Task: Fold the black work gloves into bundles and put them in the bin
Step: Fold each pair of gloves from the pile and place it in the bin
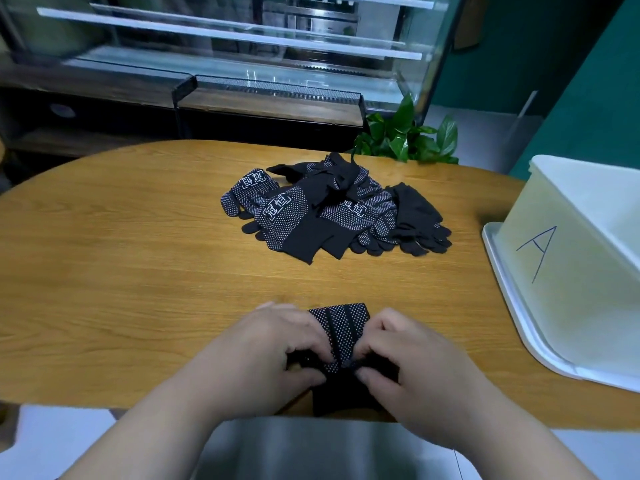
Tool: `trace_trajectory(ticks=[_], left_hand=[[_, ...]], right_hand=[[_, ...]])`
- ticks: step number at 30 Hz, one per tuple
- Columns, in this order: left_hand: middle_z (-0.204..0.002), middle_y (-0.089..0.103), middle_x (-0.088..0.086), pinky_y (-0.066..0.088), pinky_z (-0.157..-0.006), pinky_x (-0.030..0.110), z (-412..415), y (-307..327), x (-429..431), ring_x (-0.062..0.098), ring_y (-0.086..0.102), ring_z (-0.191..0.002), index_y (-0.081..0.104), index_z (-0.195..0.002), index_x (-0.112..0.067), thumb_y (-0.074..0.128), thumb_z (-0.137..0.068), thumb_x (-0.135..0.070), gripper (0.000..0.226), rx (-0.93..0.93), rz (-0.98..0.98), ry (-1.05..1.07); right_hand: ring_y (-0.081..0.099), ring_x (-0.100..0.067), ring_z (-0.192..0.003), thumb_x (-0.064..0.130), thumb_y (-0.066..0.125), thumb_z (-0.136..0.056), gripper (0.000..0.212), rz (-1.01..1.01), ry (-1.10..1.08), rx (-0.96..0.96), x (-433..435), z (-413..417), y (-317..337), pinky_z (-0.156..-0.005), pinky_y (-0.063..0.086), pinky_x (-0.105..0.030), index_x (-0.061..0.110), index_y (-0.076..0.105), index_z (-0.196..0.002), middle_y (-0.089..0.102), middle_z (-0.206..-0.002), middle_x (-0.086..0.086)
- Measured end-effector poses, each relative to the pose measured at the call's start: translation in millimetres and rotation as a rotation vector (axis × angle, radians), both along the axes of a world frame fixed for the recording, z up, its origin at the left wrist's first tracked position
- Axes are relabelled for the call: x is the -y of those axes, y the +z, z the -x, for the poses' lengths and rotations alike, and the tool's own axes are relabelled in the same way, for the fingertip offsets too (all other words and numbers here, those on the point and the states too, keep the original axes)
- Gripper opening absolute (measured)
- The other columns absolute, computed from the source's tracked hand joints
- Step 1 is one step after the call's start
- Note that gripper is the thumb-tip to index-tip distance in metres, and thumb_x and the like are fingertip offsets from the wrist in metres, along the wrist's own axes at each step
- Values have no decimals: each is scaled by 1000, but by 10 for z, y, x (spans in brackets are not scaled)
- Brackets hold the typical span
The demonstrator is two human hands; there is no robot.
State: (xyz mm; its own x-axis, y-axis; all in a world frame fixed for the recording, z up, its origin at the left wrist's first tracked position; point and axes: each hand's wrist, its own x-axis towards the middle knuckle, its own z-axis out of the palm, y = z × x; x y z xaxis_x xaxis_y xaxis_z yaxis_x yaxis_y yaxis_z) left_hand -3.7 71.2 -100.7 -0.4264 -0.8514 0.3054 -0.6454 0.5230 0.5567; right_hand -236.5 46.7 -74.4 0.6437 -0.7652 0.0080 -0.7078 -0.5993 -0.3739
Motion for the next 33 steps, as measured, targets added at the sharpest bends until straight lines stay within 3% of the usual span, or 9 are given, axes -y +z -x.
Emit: trace_trajectory(ticks=[4, 8, 15, 17, 19, 22, 25, 30, 33], left_hand=[[-101, 74, -17, 49, -90, 40, -88, 100, -54, 6, 67, -98, 77, -99, -26, 68, -84, -33, 19, -203, -144, -79], [-98, 77, 2, 56, -82, 34, -125, 162, -67, 22, 72, -88, 74, -105, -20, 62, -87, -31, 24, -500, -400, -72], [-95, 77, -2, 55, -84, 29, -136, 133, -5, 19, 71, -90, 75, -102, -20, 59, -86, -30, 24, -440, -498, -108], [-91, 77, 4, 54, -78, 25, -126, 141, 4, 16, 71, -83, 75, -101, -17, 61, -84, -31, 26, -561, -503, -80], [-83, 77, 2, 50, -72, 17, -98, 155, 36, 6, 67, -74, 76, -95, -19, 62, -80, -39, 28, -623, -429, 37], [-79, 73, -11, 44, -70, 11, -65, 108, 131, 0, 64, -75, 76, -79, -30, 65, -77, -46, 20, -416, -185, 291], [-90, 63, -16, 42, -81, 13, -69, 29, 227, 3, 58, -92, 71, -90, -40, 65, -79, -49, 16, -160, -86, 374], [-106, 50, -24, 34, -100, 30, -29, 20, 234, 0, 41, -107, 63, -117, -43, 38, -66, -82, 70, 99, -218, 348], [-108, 42, -27, 25, -98, 27, -7, 53, 236, -1, 33, -109, 58, -124, -46, 33, -56, -89, 84, 185, -254, 352]], right_hand=[[43, 8, -93, 58, 44, -83, 35, -24, 4, -11, -73, 61, -11, -73, 35, -8, 45, 63, -108, 43, -110, 30], [49, 4, -95, 63, 35, -79, 43, -22, -18, -2, -68, 89, 20, -75, 44, -19, 49, 63, -108, 42, -108, 31], [47, 2, -97, 59, 45, -84, 38, -47, 58, -56, -26, 86, 17, -78, 43, -20, 53, 53, -121, 41, -112, 28], [53, 3, -90, 60, 48, -80, 36, -106, 26, 74, -23, 76, 4, -71, 40, -13, 53, 57, -115, 50, -109, 31], [59, -2, -80, 45, 61, -81, 21, -165, -72, 351, -26, 57, 11, -65, 40, -10, 48, 69, -100, 63, -99, 25], [62, 3, -83, 18, 73, -87, 26, -58, -299, 593, 74, 66, -15, -68, 41, -6, 44, 75, -83, 68, -90, 25], [58, 7, -81, 11, 74, -85, 30, 15, -395, 497, 254, 92, -87, -69, 37, -4, 41, 72, -87, 63, -92, 29], [39, 8, -116, 34, 75, -83, 33, -54, -257, 253, 403, 101, -149, -100, 25, -6, 42, 66, -114, 49, -115, 27], [24, 2, -136, 49, 68, -83, 48, -77, -200, 178, 413, 98, -146, -117, 20, -25, 40, 60, -129, 41, -136, 23]])
